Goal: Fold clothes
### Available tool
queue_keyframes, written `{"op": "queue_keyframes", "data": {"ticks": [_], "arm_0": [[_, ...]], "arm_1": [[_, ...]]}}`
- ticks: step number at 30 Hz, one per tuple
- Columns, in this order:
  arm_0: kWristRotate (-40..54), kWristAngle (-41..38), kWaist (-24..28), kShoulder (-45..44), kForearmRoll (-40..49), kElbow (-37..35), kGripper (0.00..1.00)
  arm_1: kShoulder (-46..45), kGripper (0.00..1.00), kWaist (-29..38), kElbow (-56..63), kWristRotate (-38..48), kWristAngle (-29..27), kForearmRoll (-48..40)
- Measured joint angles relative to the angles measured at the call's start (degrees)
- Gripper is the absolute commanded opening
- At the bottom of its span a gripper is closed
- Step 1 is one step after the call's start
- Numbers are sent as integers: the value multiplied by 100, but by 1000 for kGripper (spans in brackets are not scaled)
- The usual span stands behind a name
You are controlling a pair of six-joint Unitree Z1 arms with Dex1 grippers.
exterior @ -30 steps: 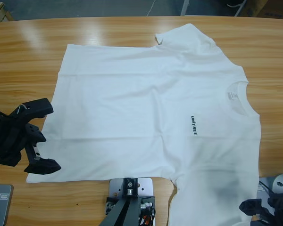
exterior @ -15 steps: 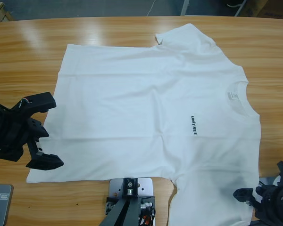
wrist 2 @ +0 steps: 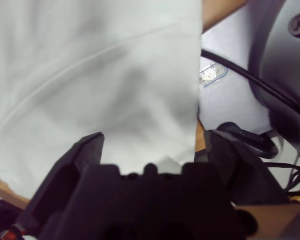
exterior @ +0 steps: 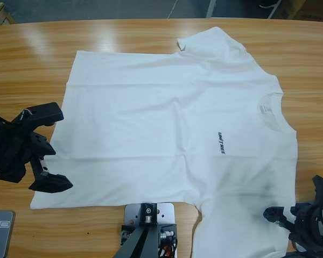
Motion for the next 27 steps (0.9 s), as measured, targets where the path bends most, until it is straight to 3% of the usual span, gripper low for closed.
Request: {"op": "queue_keyframes", "data": {"ticks": [6, 11, 18, 22, 24, 27], "arm_0": [[0, 0, 0, 72, 2, 0, 927], [0, 0, 0, 73, 2, 0, 927], [0, 0, 0, 73, 16, 0, 927], [0, 0, 0, 73, 16, 0, 927], [0, 0, 0, 73, 16, 0, 927], [0, 0, 0, 74, 16, 0, 927]], "arm_1": [[365, 748, -179, -2, -366, 21, 0], [516, 646, -450, -2, -602, 31, -64], [713, 650, -801, -1, -914, 72, -208], [712, 668, -946, -16, -971, 117, -146], [712, 779, -981, -199, -991, 117, 136], [711, 868, -1001, -423, -1013, 114, 361]]}}
